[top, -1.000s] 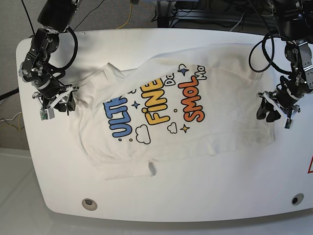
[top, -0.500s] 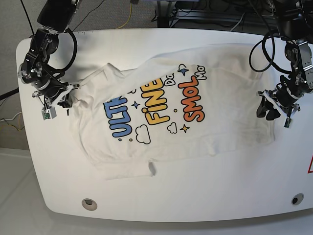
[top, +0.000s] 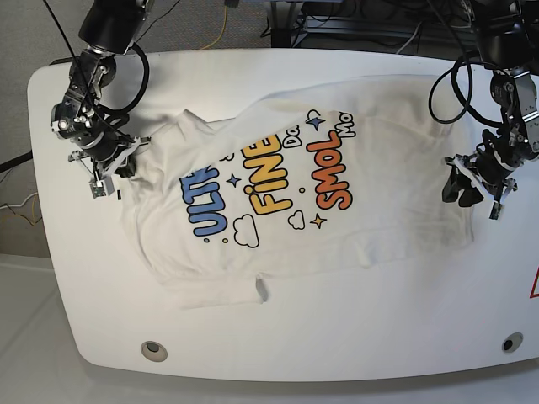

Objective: Fold the T-shirt properly
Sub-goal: 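Move the right gripper to the shoulder corner by the collar and grasp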

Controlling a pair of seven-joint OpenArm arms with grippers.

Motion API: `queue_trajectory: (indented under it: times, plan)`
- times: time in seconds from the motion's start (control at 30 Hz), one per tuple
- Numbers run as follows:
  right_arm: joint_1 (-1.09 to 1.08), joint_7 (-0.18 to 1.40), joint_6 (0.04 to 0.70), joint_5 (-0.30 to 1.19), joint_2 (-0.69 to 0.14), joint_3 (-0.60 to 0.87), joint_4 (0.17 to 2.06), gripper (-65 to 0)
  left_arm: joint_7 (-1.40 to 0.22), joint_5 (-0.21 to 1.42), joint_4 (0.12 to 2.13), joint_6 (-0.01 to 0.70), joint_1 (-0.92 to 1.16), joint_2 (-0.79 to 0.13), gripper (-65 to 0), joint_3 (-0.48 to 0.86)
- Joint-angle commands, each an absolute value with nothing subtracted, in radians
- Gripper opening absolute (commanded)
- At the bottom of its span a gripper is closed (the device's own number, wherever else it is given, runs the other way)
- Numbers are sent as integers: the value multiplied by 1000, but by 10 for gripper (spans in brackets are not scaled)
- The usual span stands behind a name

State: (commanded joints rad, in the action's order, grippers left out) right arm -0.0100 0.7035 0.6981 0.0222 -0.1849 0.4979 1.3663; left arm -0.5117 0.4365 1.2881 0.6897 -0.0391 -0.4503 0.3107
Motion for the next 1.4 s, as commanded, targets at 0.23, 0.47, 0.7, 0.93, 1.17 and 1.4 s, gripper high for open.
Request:
queue_trajectory:
  times: [0.23,0.47,0.7,0.93,1.17,1.4]
  plan:
    - [36,661,698,-56,-163,513,1357,-650,-512,437,1287,690,-39,-450,-423,311]
    - [73,651,698,-67,-166,539,1359,-650,-512,437,1287,690,-39,-450,-423,311]
    - [117,650,698,-67,-171,545,1376,-650,-512,437,1287,690,-39,-450,-423,311]
    - [211,651,698,-59,-159,545,1498,-650,-509,437,1285,690,-39,-449,-423,311]
    - [275,653,698,-68,-136,545,1555,-650,-509,435,1283,688,-41,-449,-423,309]
    - [317,653,698,-65,-136,545,1564,-650,-509,435,1283,688,-41,-447,-423,308]
